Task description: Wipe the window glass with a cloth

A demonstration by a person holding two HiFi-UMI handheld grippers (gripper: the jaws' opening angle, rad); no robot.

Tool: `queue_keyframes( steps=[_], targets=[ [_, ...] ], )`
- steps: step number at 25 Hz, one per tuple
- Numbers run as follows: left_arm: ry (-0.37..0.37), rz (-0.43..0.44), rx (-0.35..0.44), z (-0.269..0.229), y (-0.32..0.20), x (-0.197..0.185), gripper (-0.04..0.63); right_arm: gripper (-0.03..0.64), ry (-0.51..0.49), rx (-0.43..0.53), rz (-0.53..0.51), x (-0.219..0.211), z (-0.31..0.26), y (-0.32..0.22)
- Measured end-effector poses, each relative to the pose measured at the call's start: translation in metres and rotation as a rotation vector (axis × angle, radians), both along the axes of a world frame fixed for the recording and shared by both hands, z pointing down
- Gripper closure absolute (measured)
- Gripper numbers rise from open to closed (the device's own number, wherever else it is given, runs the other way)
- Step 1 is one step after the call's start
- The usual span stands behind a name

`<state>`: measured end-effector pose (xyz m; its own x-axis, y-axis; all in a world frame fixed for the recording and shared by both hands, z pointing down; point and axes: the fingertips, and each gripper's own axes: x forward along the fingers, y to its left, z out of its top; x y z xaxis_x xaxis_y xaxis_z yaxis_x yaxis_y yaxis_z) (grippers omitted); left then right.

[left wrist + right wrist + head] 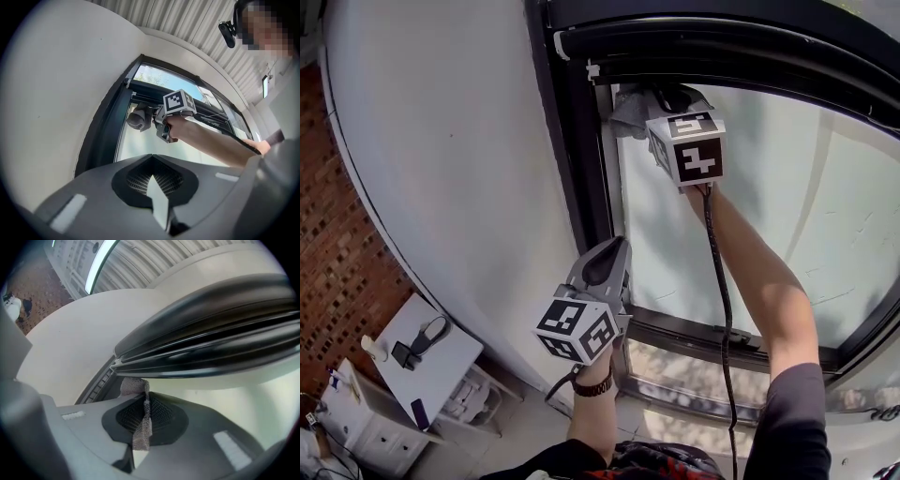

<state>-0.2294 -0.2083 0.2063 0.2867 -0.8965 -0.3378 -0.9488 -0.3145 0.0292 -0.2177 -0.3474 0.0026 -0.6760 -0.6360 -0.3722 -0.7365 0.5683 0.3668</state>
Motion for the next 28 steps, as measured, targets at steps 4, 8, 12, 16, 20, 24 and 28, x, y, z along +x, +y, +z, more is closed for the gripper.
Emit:
queue_keyframes(
  steps=[4, 8, 12, 16, 20, 24, 28],
  targets=[
    [0.015, -0.001, 0.002, 0.002, -0.006, 0.003, 0.595, 0.6, -0.006, 0.007, 0.006, 0.02, -0.002, 0.0],
    [-0.001, 0.018, -0.015, 0.006, -0.015, 0.017, 0.595, 0.6, -0.011, -0.01, 0.037, 0.043, 0.002, -0.007],
    [-0.016, 0.061, -0.031, 0.012, -0.023, 0.037, 0.595, 0.6, -0.014, -0.005, 0.052, 0.065, 0.005, -0.008],
    [-0.033, 0.103, -0.049, 0.018, -0.03, 0.056, 0.595, 0.6, -0.014, 0.003, 0.077, 0.087, 0.004, -0.007],
    [-0.024, 0.16, -0.056, 0.021, -0.035, 0.076, 0.595, 0.6, -0.018, 0.01, 0.1, 0.113, 0.003, -0.005],
    [-0.018, 0.184, -0.05, 0.02, -0.039, 0.09, 0.595, 0.6, -0.024, 0.019, 0.126, 0.137, 0.004, -0.002],
    [-0.011, 0.248, -0.059, 0.023, -0.042, 0.11, 0.595, 0.6, -0.03, 0.028, 0.164, 0.165, 0.002, -0.001]
  ],
)
